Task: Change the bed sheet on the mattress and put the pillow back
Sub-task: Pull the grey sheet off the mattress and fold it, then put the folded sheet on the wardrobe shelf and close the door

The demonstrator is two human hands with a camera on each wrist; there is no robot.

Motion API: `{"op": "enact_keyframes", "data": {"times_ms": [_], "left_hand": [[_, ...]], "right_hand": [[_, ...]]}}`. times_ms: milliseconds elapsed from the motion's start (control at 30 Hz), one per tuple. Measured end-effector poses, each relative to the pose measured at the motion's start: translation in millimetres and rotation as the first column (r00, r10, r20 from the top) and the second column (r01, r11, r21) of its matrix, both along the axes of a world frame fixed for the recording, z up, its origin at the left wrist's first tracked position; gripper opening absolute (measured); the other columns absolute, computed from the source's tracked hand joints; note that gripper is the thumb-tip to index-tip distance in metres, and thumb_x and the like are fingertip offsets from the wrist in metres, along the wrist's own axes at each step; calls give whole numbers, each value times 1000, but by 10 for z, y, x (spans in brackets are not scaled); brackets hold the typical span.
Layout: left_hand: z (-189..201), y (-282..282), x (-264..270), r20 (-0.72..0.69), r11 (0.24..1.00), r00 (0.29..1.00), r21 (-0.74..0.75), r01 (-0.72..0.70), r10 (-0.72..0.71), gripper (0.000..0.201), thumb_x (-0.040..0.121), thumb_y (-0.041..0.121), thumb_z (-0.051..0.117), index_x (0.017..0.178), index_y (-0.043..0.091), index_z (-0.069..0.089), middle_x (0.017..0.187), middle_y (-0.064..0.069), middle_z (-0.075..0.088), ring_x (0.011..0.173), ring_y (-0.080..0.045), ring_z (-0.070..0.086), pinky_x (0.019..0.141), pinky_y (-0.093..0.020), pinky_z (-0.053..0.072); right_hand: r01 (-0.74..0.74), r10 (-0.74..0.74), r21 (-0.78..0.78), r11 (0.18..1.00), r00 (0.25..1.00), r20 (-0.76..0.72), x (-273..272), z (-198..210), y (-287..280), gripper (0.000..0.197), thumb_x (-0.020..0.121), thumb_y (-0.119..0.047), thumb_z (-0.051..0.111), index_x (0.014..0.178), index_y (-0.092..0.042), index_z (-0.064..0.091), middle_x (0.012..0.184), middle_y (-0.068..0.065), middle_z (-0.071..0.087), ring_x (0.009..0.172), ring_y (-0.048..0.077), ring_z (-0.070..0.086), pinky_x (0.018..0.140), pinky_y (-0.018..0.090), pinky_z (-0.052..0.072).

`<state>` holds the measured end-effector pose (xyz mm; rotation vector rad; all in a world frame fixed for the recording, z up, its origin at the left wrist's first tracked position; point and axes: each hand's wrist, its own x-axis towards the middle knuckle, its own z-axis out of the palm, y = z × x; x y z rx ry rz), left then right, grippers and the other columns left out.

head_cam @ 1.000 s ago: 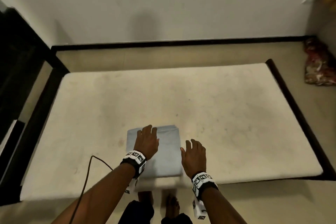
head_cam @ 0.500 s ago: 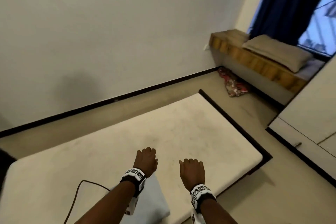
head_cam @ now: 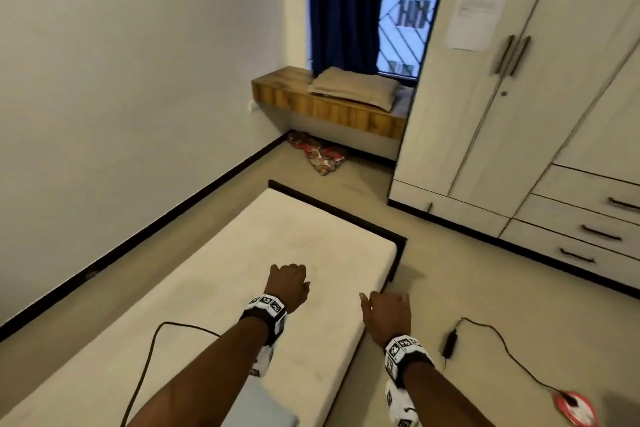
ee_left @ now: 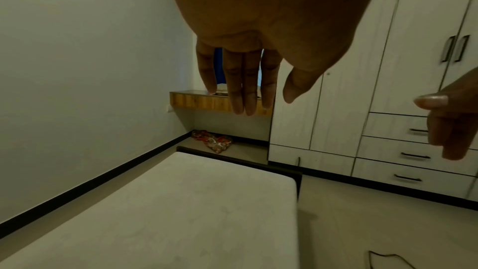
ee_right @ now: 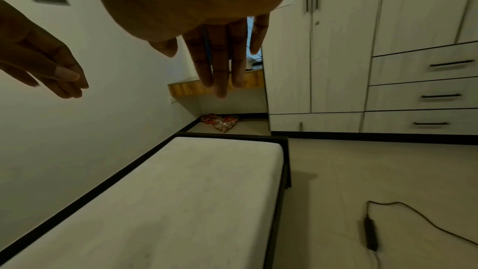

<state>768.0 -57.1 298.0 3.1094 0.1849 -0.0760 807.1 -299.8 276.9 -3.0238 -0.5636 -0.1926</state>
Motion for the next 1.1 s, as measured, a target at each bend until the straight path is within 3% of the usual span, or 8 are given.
{"op": "enact_keyframes", "data": {"times_ms": [100, 367, 567, 667, 800, 967, 1100], "left_hand": [[-31, -341, 317, -22, 998, 999, -26, 48, -49, 30, 101, 37, 48, 118, 16, 58, 115, -4, 67, 109, -29, 63, 96, -42, 36], [-151, -1273, 1430, -97, 970, 967, -77, 229, -236, 39, 102, 40, 47, 130, 15, 52, 127, -5, 62, 117, -27, 59, 99, -40, 37], [-96, -1936, 2372, -114, 954, 948, -75, 290, -297, 37, 103, 41, 45, 130, 18, 52, 129, -2, 62, 121, -25, 56, 99, -38, 37], [15, -2231, 2807, -98, 951, 949, -111, 288, -299, 34, 101, 42, 48, 125, 18, 57, 121, -3, 67, 118, -26, 59, 98, -38, 41], [177, -2542, 3353, -70, 937, 946, -175, 301, -317, 32, 100, 37, 53, 121, 14, 61, 119, -7, 67, 115, -31, 60, 93, -38, 48], [276, -2772, 4076, -42, 924, 933, -163, 346, -357, 31, 100, 39, 53, 119, 16, 62, 120, -7, 67, 114, -30, 61, 90, -37, 45], [216, -2819, 4759, -60, 929, 934, -149, 340, -352, 30, 100, 40, 53, 117, 18, 63, 120, -6, 67, 114, -29, 61, 91, -37, 45]], "right_hand": [[79, -79, -17, 997, 997, 2, 118, -62, -427, 53, 92, -48, 33, 55, -20, 58, 47, 2, 56, 49, 27, 58, 69, 39, 38], [257, -258, 26, 966, 966, 19, 780, -129, -1333, 57, 98, -45, 26, 55, -21, 56, 47, 1, 56, 50, 27, 59, 71, 41, 41], [296, -290, 57, 953, 952, -95, 1591, -188, -1833, 47, 96, -48, 37, 67, -21, 62, 56, 2, 63, 60, 30, 63, 72, 39, 43], [280, -274, 63, 958, 958, -85, 1981, -152, -2066, 37, 94, -44, 49, 68, -21, 62, 56, 1, 63, 59, 29, 62, 71, 38, 40], [282, -276, 46, 958, 955, -104, 2563, 6, -2315, 27, 92, -38, 51, 74, -21, 63, 63, 0, 66, 63, 27, 64, 75, 37, 39], [313, -308, 40, 949, 946, -98, 3281, 84, -2479, 22, 88, -33, 57, 71, -20, 62, 60, -1, 64, 59, 26, 62, 73, 36, 38], [342, -340, 29, 939, 939, -57, 3892, 54, -2546, 18, 72, -29, 72, 61, -19, 60, 55, 0, 60, 56, 26, 60, 66, 35, 42]]}}
